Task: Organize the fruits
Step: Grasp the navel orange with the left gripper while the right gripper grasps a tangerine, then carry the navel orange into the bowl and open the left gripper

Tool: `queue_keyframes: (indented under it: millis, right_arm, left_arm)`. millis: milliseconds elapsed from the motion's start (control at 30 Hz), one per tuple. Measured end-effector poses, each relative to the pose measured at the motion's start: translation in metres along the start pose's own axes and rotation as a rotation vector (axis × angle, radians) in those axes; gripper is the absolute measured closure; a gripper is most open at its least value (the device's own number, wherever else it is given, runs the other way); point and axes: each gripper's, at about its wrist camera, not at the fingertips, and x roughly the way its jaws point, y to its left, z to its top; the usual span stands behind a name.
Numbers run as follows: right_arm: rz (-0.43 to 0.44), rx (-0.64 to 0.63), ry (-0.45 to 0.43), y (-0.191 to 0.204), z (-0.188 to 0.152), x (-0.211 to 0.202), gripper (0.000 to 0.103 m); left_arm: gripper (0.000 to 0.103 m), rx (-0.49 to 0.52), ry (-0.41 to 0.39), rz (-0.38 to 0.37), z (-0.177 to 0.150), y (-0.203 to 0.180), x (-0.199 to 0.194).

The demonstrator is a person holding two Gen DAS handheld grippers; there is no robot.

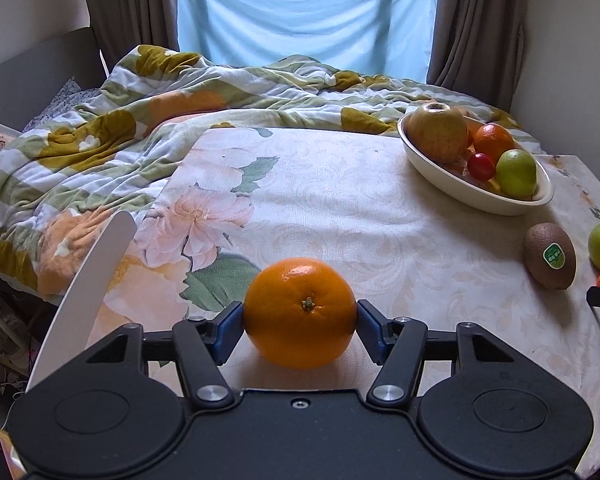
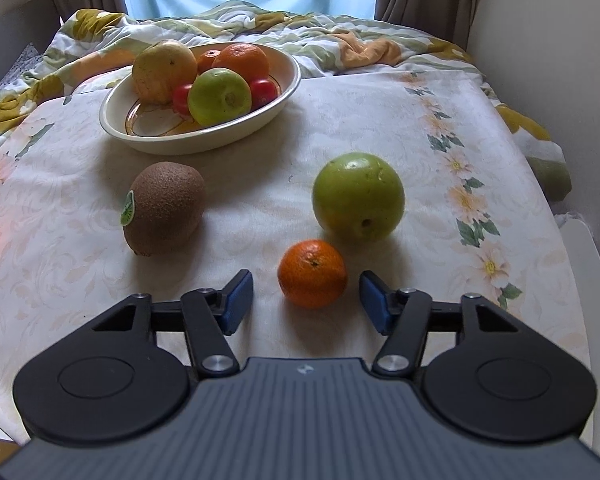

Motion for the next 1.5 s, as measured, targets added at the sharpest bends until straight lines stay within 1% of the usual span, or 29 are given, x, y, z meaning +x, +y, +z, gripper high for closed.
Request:
queue_keyframes:
  millis: [33,67,100,233,533,767,1000,1267,1500]
  right_arm:
    - [-0.003,-0.004,-0.001,0.002,0.001,0.0,0.04]
    - [-0.006,-0.009,-0.002,0.003,0.002,0.001,0.047]
    - [-0.005,-0.01,-0.001,0.004,0.003,0.001,0.051]
    - [-0.018,-0.024,0.001,0.009,0.005,0.001,0.051]
    - [-0.004,-0.027,0.006,0.015,0.007,-0.012,0.052]
    - [0.003,-0.021,-0.016,0.021,0.019,-0.032,0.052]
    - [0.013,-0.005,-0.037,0.025,0.034,-0.052,0.052]
    - [0.04,0.024,-0.074,0.02,0.065,-0.071,0.052]
    - [0.08,0.005,-0.114,0.015,0.1,-0.072,0.052]
  left_arm:
    - [0.039,-0.002,0.001,-0.002,0.001,0.001,0.0]
    - [0.039,-0.002,0.003,-0.004,0.001,0.001,-0.001]
    - [0.039,-0.002,0.004,-0.006,0.001,0.001,-0.001]
    - [0.039,-0.005,0.006,-0.018,-0.001,0.001,-0.004]
    - [0.039,-0.008,0.002,-0.052,0.004,-0.005,-0.016]
    - [0.039,0.001,-0.012,-0.111,0.02,-0.015,-0.031]
    - [0.039,0.035,-0.048,-0.158,0.042,-0.029,-0.048]
    - [0.039,0.06,-0.099,-0.177,0.075,-0.048,-0.056]
    - [0.039,0.029,-0.106,-0.18,0.101,-0.065,-0.044]
